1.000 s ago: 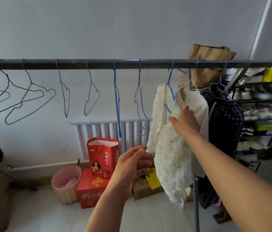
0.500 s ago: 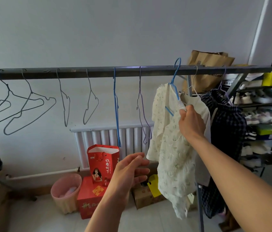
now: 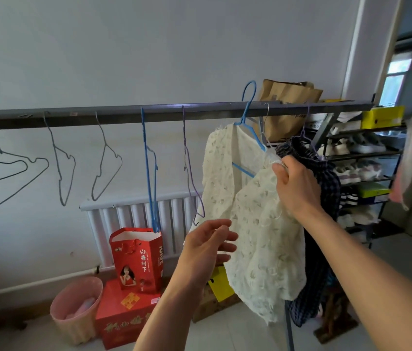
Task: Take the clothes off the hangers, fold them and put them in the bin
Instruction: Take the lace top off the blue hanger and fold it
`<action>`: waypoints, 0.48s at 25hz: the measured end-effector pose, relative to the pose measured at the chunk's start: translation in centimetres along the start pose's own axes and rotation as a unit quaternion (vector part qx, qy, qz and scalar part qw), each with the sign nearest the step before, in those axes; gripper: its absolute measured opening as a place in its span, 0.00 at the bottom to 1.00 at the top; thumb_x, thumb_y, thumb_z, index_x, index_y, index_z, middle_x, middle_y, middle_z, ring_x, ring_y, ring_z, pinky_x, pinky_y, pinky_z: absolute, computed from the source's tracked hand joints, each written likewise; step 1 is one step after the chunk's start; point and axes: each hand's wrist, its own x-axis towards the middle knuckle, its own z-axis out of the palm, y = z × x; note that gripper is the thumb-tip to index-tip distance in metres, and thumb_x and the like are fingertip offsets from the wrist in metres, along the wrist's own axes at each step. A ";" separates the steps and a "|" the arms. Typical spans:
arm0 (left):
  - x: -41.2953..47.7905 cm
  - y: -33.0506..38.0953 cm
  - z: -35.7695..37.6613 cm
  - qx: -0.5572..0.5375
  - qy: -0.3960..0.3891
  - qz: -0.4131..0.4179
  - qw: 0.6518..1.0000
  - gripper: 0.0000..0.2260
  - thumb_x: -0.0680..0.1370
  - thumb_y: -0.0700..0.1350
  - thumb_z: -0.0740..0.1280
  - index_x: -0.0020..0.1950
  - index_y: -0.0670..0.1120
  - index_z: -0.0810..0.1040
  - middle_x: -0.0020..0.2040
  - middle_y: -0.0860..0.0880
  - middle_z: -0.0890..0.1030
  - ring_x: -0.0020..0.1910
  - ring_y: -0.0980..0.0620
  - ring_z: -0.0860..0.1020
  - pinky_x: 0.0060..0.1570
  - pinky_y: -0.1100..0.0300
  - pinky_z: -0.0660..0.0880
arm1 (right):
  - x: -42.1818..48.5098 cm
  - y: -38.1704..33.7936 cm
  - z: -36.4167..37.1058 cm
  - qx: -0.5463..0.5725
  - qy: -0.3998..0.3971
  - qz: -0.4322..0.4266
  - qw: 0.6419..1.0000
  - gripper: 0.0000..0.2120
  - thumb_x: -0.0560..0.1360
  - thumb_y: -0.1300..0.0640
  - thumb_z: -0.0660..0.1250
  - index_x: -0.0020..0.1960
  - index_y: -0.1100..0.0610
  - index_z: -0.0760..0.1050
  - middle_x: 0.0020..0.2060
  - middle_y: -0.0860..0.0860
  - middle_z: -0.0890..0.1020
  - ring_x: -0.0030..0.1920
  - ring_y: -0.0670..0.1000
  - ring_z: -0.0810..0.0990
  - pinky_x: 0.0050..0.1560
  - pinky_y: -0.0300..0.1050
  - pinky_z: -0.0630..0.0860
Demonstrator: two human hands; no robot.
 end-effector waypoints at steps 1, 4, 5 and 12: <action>0.4 0.4 0.3 0.002 0.001 0.009 1.000 0.08 0.82 0.45 0.62 0.56 0.48 0.80 0.46 0.49 0.85 0.47 0.49 0.82 0.49 0.54 0.80 | -0.6 0.7 -0.5 0.003 -0.003 -0.004 1.000 0.13 0.82 0.51 0.56 0.40 0.54 0.65 0.31 0.49 0.72 0.34 0.55 0.70 0.32 0.48 0.61; 2.6 1.4 1.7 0.014 0.016 0.024 0.999 0.09 0.81 0.44 0.64 0.61 0.47 0.76 0.52 0.48 0.82 0.49 0.51 0.81 0.49 0.55 0.79 | -2.4 2.9 -2.4 0.038 -0.014 -0.029 0.999 0.15 0.81 0.50 0.58 0.36 0.51 0.65 0.27 0.47 0.70 0.30 0.52 0.70 0.30 0.49 0.64; 3.6 1.5 2.3 0.022 0.019 0.027 0.999 0.11 0.81 0.44 0.64 0.63 0.47 0.74 0.55 0.48 0.80 0.51 0.51 0.80 0.50 0.55 0.79 | -2.8 3.4 -3.2 0.050 -0.021 -0.037 0.998 0.15 0.80 0.50 0.59 0.35 0.50 0.66 0.27 0.47 0.70 0.29 0.51 0.70 0.31 0.50 0.66; 9.4 2.0 4.2 0.311 0.146 0.071 0.936 0.36 0.77 0.56 0.66 0.76 0.43 0.52 0.72 0.45 0.59 0.68 0.42 0.68 0.61 0.48 0.68 | -4.4 4.6 -10.4 0.127 -0.127 -0.080 0.980 0.16 0.79 0.51 0.63 0.42 0.63 0.76 0.36 0.63 0.78 0.39 0.63 0.78 0.41 0.61 0.75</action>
